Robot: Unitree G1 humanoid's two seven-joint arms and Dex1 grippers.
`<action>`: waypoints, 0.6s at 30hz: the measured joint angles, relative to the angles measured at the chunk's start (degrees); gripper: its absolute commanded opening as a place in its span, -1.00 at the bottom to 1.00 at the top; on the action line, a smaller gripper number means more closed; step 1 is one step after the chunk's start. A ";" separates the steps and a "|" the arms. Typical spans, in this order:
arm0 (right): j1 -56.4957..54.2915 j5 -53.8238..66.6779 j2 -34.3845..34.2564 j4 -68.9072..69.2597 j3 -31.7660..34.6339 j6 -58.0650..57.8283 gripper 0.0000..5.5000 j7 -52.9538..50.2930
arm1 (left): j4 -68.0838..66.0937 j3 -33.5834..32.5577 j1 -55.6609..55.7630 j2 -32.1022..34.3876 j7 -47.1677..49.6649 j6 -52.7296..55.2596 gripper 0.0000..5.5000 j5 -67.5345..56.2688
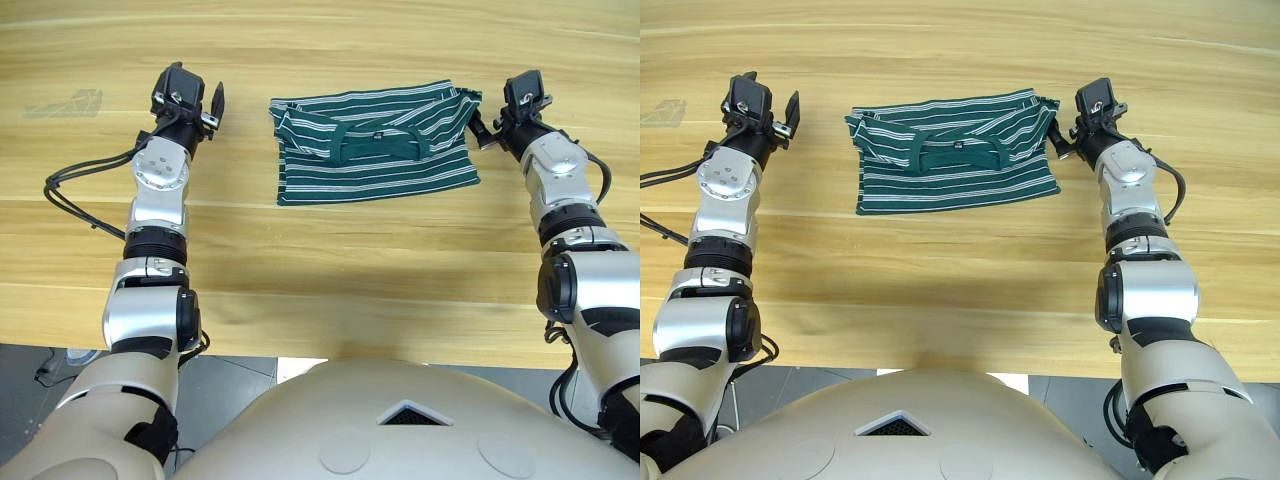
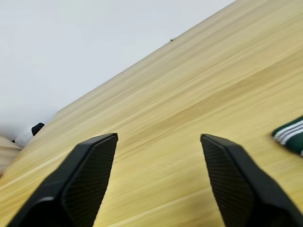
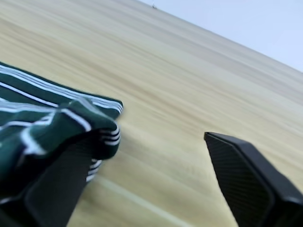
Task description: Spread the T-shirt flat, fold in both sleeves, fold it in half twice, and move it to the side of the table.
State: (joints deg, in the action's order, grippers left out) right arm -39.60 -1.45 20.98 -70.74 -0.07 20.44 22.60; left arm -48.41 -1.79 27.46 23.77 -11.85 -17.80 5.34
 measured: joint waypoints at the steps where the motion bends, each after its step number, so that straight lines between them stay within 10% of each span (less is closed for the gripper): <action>1: 0.53 -0.19 -0.05 0.00 -0.18 0.01 0.79 0.01 | 0.95 -0.04 -0.58 -0.20 -0.40 -0.58 0.41 -0.56; 10: 2.94 -8.16 1.76 3.41 -6.15 5.02 0.96 -1.44 | 23.79 0.94 -10.71 0.13 -5.08 -1.89 0.89 -1.67; 18: 15.07 -24.43 21.71 31.64 -18.52 8.25 0.96 3.38 | 48.34 -0.76 -23.31 4.37 -7.70 5.63 0.96 -1.02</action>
State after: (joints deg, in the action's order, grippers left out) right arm -24.53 -25.88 42.69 -39.10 -18.59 28.69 25.98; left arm -0.07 -2.55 4.16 28.13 -19.55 -12.17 4.32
